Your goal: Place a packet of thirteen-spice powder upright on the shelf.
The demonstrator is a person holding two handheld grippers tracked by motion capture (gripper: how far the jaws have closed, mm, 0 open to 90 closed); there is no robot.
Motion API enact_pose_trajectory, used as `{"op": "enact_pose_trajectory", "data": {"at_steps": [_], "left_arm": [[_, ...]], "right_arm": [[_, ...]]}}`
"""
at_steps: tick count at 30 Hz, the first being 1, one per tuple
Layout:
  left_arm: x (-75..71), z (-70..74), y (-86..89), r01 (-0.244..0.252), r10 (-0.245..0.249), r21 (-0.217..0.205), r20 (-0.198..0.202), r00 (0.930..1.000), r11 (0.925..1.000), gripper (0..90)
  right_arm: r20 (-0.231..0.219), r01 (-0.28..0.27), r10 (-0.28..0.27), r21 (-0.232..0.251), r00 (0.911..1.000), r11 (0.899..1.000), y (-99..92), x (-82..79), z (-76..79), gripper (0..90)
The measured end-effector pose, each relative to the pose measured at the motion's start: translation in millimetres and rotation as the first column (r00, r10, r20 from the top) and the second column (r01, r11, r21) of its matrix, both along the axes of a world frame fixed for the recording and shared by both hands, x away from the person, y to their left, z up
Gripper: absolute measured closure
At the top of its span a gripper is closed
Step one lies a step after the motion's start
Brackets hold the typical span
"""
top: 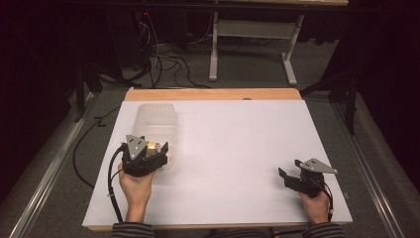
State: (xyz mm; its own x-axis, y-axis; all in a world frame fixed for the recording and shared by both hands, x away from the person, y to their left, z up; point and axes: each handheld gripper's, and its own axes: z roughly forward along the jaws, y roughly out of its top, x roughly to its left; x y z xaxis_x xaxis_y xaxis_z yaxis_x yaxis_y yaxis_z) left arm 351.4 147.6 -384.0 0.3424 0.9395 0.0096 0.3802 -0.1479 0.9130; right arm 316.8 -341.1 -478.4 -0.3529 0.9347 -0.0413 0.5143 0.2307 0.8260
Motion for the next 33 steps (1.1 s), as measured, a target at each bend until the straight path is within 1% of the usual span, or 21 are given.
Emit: {"op": "enact_pose_trajectory", "data": {"at_steps": [3,4,8,9,10,17,19,21,24,29,32,33], "left_arm": [[-0.5,2.2,-4.9,0.023,-0.023,0.003,-0.002,0.9997,0.9997,23.0],[-0.5,2.2,-4.9,0.023,-0.023,0.003,-0.002,0.9997,0.9997,23.0],[-1.3,4.9,-14.5,0.055,-0.055,0.009,0.005,0.9985,0.9984,23.4],[-1.3,4.9,-14.5,0.055,-0.055,0.009,0.005,0.9985,0.9984,23.4],[-0.9,5.7,-17.6,0.072,-0.072,0.008,0.003,0.9974,0.9974,23.5],[-0.8,5.9,-25.8,0.101,-0.101,0.003,-0.002,0.9949,0.9949,23.8],[-1.5,5.9,-30.1,0.118,-0.118,0.001,-0.004,0.9930,0.9930,24.0],[-1.6,5.9,-31.7,0.123,-0.123,0.005,-0.005,0.9924,0.9924,24.0],[-2.1,5.6,-38.0,0.148,-0.148,0.007,-0.012,0.9889,0.9889,24.1],[-2.9,4.6,-43.2,0.168,-0.168,0.001,-0.016,0.9857,0.9859,24.2],[-3.2,3.0,-48.2,0.187,-0.187,0.002,-0.022,0.9821,0.9824,24.2],[-3.2,3.0,-48.2,0.187,-0.187,0.002,-0.022,0.9821,0.9824,24.3]], "right_arm": [[0.003,-0.005,0.005,-0.001,1.0000,1.000,-0.4,0.4,-0.1,27.3],[0.003,-0.005,0.005,-0.001,1.0000,1.000,-0.4,0.4,-0.1,27.3],[0.002,-0.004,0.004,0.000,1.0000,1.000,-0.3,0.3,-0.1,27.3],[0.003,-0.004,0.004,0.000,1.0000,1.000,-0.3,0.3,-0.1,27.3],[0.003,-0.004,0.004,0.000,1.0000,1.000,-0.3,0.2,-0.1,27.3],[0.002,-0.004,0.004,0.000,1.0000,1.000,-0.4,0.1,0.1,27.3],[-0.001,-0.002,0.002,0.003,1.0000,1.000,-0.2,0.0,0.1,27.3],[0.001,-0.003,0.003,0.000,1.0000,1.000,-0.4,0.2,0.0,27.3],[-0.002,0.000,0.000,0.005,1.0000,1.000,-0.1,-0.1,0.1,27.3],[0.000,-0.003,0.003,0.001,1.0000,1.000,-0.3,0.1,0.0,27.4],[0.001,-0.002,0.002,0.001,1.0000,1.000,-0.3,0.1,0.1,27.3],[0.001,-0.002,0.002,0.001,1.0000,1.000,-0.3,0.1,0.1,27.3]]}}
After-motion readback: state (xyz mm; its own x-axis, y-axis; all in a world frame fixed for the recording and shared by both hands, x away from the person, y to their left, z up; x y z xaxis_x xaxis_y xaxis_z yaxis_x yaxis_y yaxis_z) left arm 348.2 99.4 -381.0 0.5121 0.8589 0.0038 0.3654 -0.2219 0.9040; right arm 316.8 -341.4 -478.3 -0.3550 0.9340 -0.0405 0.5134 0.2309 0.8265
